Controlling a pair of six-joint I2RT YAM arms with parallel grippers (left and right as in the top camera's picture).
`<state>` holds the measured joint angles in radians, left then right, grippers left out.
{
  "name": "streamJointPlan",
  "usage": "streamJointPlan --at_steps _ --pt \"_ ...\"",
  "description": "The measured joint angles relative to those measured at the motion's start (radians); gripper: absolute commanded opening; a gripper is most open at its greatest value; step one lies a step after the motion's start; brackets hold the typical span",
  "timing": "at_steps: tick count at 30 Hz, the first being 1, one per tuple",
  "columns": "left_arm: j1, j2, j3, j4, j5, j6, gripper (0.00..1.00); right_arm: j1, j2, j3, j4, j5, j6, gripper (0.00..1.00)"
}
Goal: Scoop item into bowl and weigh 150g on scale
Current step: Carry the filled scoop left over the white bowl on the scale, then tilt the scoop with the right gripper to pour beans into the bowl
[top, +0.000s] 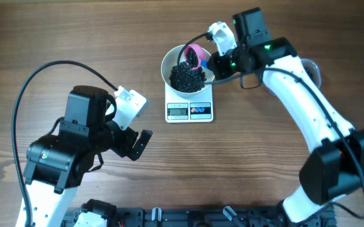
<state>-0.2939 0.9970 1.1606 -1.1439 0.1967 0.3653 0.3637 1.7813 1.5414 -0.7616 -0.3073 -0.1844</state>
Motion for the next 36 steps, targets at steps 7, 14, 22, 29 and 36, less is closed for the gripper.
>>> streamJointPlan --at_steps 7,14,22,29,36 --pt "0.000 0.000 0.000 0.000 0.000 0.000 1.00 0.079 -0.026 0.000 -0.045 0.163 -0.024 0.05" --pt "0.000 0.000 0.000 0.000 0.000 0.000 1.00 0.079 -0.026 0.000 -0.051 0.204 -0.030 0.05" --pt "0.000 0.000 0.000 0.000 0.000 0.000 1.00 0.079 -0.026 0.000 -0.052 0.205 -0.030 0.05" --pt "0.000 0.000 0.000 0.000 0.000 0.000 1.00 0.079 -0.026 0.000 -0.062 0.205 -0.030 0.05" --pt "0.000 0.000 0.000 0.000 0.000 0.000 1.00 0.079 -0.026 0.000 -0.062 0.205 -0.030 0.05"
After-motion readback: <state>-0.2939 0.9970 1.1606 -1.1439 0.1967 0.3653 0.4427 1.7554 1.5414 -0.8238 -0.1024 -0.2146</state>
